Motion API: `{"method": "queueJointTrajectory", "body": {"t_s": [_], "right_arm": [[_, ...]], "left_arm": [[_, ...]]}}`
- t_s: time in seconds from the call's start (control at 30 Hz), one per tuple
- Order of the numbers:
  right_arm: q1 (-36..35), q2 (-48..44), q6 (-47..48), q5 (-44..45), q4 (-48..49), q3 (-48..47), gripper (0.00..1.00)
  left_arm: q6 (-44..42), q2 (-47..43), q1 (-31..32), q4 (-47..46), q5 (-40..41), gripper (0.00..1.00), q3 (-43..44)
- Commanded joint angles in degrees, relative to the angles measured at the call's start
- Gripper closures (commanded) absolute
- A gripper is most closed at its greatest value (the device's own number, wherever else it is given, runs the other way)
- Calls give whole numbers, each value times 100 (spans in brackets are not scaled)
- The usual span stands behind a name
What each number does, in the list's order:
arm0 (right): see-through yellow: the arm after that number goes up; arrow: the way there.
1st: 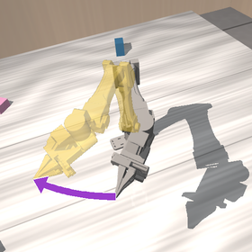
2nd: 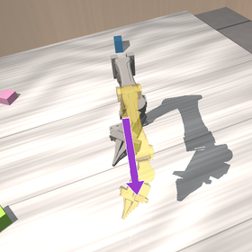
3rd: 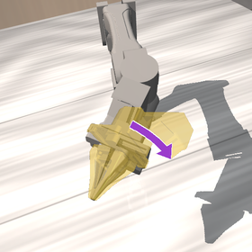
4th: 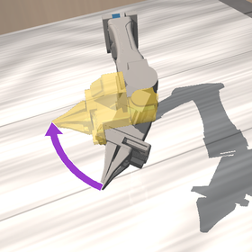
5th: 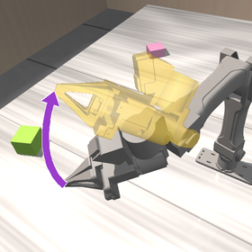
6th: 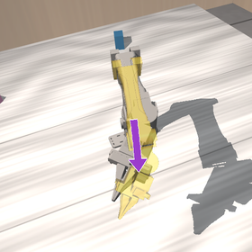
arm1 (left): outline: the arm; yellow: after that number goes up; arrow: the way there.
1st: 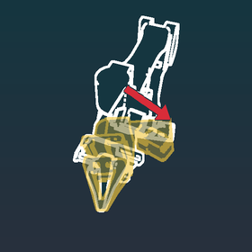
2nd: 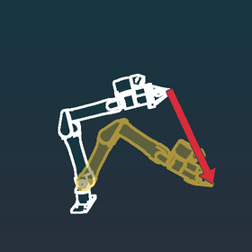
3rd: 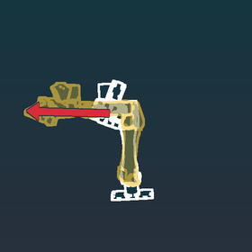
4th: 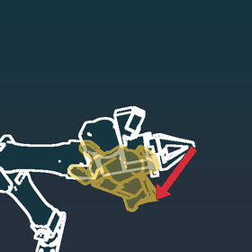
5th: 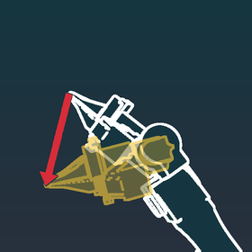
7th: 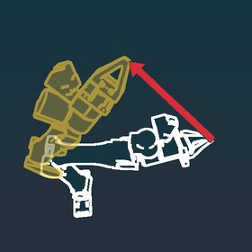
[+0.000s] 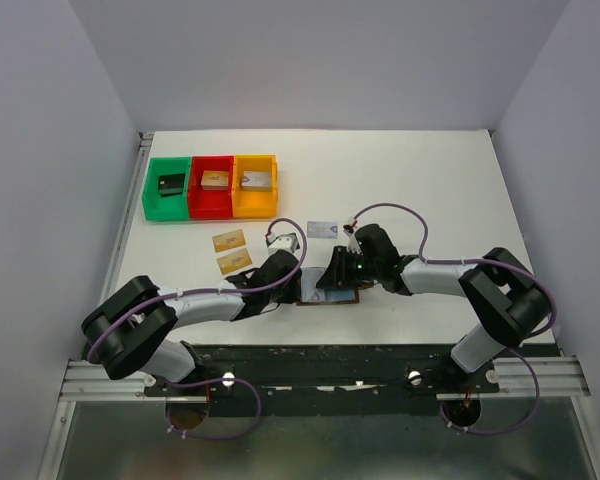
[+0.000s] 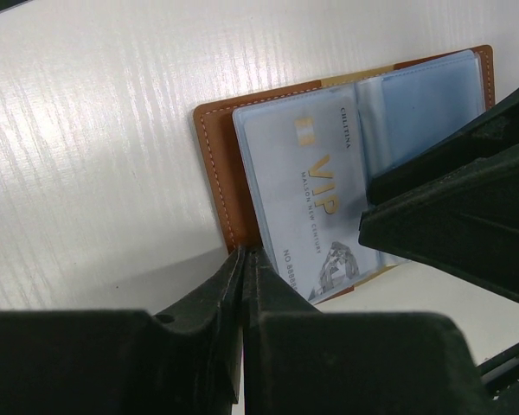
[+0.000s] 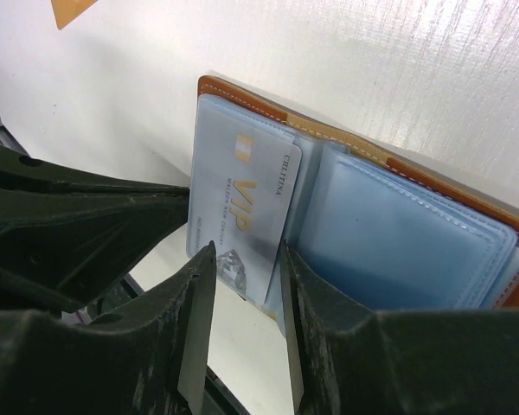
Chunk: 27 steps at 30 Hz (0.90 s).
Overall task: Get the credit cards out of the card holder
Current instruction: Remove the credit card from the card holder.
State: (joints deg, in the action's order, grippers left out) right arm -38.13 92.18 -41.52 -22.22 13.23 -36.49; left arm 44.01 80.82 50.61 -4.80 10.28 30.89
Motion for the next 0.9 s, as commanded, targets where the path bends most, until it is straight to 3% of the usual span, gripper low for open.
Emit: {"method": "queueJointTrajectory", "body": {"t_s": [0.0,0.53,0.87], "right_arm": [[25,142,38,-98,74,2,56],[25,459,-120,-283,408,54,56],[42,432,-67,-186,232,54,56]], "left_arm": [[2,162,-25,155,106,85,39],[55,110,-25,198,140,85,-13],[117,-706,-51,787,624,81,-136]]}}
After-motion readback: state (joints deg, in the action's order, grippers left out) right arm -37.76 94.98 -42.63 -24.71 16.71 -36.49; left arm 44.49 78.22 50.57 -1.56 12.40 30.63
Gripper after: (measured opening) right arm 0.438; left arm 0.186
